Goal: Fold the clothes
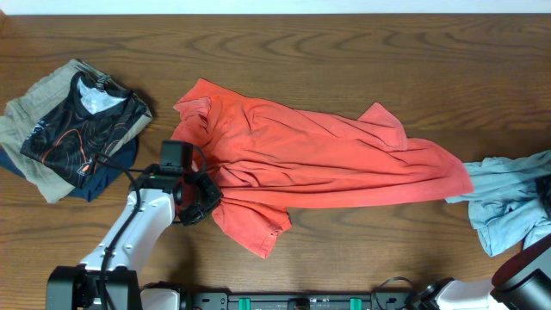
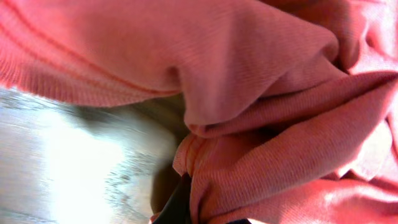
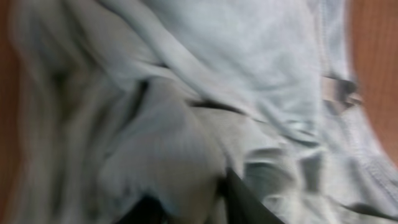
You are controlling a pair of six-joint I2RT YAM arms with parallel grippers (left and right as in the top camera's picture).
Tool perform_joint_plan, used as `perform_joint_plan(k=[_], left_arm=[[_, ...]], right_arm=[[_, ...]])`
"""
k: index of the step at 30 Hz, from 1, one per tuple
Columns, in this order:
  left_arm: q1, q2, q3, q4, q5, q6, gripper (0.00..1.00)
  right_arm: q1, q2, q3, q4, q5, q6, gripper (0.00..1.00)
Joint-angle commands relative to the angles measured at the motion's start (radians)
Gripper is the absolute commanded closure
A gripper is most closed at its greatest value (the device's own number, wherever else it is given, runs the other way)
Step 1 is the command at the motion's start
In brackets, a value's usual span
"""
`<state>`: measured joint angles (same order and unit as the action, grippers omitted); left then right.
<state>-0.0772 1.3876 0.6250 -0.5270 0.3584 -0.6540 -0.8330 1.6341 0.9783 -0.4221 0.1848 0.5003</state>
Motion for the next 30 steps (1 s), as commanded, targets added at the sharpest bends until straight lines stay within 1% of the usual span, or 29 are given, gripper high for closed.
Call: perform_joint_plan(k=[1,3,4,7,9,12,15,18,22,26,30], left_arm=[[0.018,-0.01,0.012,-0.012,-0.027,-0.001,0.94],[0.018,-0.01,0.012,-0.016,-0.027,0.0,0.94],[0.018,-0.01,0.012,-0.018,-0.027,-0.001,0.94],[0.018,-0.01,0.012,-0.034,-0.027,-0.001,0.94],[0.018,-0.01,0.012,-0.048,-0.027,-0.001,0.94],[0.018,-0.01,0.012,-0.063,-0.027,-0.001,0.94],[0.018,-0.01,0.012,-0.076,-0.027,-0.001,0.94],[0.018,-0.01,0.012,-0.093,-0.027,-0.001,0.94],[0.018,-0.01,0.012,-0.106,-0.027,-0.001,0.94],[0.018,-0.01,0.012,-0.109,-0.027,-0.001,0.94],[0.018,-0.01,0.012,-0.109,-0.027,-0.001,0.94]], right_arm=[[0.005,0.006,0.085,-0.023,-0.249,-0.052,0.6],[0.013,0.005,0.119,-0.077,-0.397,-0.101,0.57],[0.018,0.005,0.127,-0.104,-0.463,-0.109,0.57],[0.042,0.005,0.124,-0.18,-0.564,-0.113,0.57],[0.072,0.005,0.116,-0.226,-0.575,-0.124,0.55],[0.134,0.005,0.093,-0.274,-0.57,-0.189,0.54],[0.196,0.005,0.053,-0.293,-0.524,-0.195,0.54],[0.253,0.005,-0.006,-0.258,-0.444,-0.188,0.55],[0.301,0.005,-0.1,-0.167,-0.39,-0.187,0.55],[0.311,0.005,-0.173,-0.091,-0.365,-0.163,0.56],[0.309,0.005,-0.208,-0.017,-0.33,-0.145,0.58]])
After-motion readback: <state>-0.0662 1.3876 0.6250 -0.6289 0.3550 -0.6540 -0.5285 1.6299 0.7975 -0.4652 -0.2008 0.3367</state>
